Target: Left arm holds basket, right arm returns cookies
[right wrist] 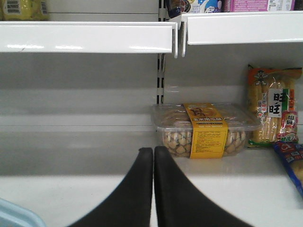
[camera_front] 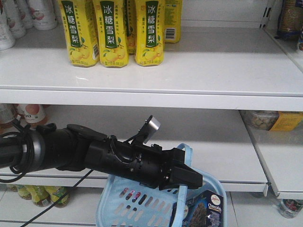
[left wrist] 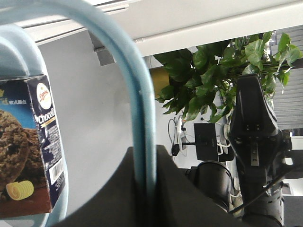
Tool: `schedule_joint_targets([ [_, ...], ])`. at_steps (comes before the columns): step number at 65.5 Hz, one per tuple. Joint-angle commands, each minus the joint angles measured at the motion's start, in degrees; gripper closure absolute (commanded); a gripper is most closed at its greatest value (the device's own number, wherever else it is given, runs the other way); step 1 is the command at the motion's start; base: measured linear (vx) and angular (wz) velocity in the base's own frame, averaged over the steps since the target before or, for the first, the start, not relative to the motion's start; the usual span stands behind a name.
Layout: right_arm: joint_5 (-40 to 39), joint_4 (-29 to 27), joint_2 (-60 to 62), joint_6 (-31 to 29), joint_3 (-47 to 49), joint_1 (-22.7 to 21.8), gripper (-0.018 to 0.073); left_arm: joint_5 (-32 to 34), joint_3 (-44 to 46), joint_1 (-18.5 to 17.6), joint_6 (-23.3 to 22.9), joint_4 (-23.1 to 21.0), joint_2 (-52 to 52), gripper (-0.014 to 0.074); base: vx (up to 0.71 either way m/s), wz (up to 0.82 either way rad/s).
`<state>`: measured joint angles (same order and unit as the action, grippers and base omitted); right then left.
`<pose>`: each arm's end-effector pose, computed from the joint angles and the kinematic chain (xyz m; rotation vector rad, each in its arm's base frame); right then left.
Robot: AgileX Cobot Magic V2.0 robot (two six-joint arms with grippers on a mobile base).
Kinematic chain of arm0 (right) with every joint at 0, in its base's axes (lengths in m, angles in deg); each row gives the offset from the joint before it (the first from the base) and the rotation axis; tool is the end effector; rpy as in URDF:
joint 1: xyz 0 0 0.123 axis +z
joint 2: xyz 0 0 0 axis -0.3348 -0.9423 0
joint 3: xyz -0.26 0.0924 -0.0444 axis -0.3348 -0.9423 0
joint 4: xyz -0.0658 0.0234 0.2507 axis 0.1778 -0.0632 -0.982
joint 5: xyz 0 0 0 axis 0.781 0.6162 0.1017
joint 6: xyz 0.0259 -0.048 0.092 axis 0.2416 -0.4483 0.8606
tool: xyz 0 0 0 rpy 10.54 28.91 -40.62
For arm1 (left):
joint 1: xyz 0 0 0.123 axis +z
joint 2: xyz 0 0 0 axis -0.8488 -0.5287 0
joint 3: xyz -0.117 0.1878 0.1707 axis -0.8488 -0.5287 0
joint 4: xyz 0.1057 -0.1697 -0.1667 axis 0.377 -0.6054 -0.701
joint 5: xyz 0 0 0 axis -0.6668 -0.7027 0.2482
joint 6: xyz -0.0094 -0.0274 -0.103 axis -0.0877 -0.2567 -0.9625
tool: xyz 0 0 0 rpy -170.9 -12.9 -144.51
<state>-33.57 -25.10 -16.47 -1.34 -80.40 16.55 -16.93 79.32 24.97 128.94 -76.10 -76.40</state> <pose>0.0868 -0.0059 0.1948 0.0238 1.6004 -0.0787 0.2674 -0.2772 0.1875 0.2743 2.4576 -1.7658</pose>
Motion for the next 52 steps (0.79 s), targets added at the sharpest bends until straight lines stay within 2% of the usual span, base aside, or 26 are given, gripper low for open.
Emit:
schedule_joint_targets([
  [1, -4.5, 0.2, 0.7, -0.5, -0.1, -0.4, 0.0567, -1.0, 1.3, 0.1, 1.9, -5.2, 3.0, 0.0603, 0.03, -0.01],
  [52, -4.5, 0.2, 0.7, -0.5, -0.1, -0.4, 0.0567, -1.0, 1.3, 0.1, 1.9, -5.2, 3.0, 0.0603, 0.02, 0.00],
])
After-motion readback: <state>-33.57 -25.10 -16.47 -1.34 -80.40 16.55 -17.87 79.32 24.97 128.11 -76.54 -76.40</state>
